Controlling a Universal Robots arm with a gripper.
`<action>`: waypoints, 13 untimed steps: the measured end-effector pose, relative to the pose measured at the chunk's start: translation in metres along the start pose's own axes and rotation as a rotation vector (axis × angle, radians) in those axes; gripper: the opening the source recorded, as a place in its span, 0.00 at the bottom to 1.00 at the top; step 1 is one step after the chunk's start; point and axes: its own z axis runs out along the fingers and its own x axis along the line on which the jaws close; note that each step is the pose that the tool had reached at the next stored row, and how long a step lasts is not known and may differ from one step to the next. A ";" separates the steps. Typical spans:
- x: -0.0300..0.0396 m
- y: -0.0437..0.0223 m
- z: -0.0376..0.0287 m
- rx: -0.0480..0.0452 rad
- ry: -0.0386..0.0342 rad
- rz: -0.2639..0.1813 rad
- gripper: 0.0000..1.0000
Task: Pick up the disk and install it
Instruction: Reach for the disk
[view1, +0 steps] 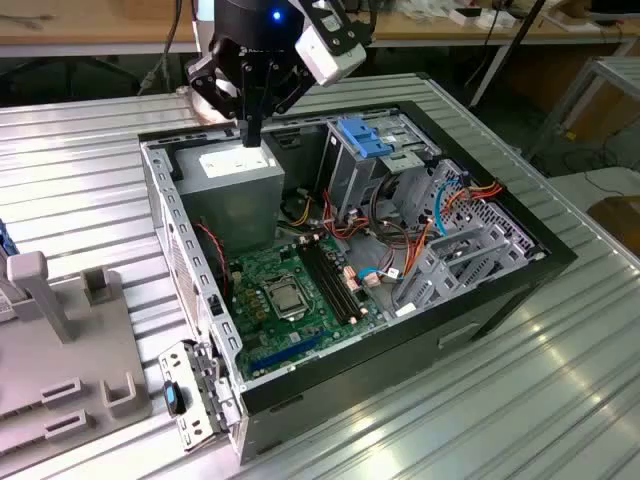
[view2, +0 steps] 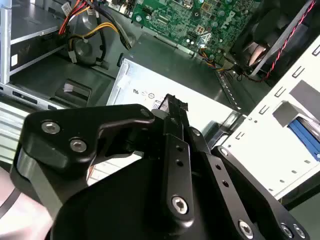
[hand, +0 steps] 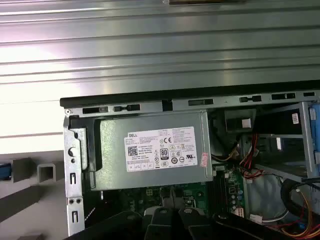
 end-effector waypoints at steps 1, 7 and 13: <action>0.0018 -0.0002 0.0000 -0.0001 -0.0001 0.000 0.11; 0.0132 -0.0010 -0.0004 0.0000 0.0000 0.000 0.11; 0.0219 -0.0017 -0.0006 0.0001 0.0000 0.000 0.11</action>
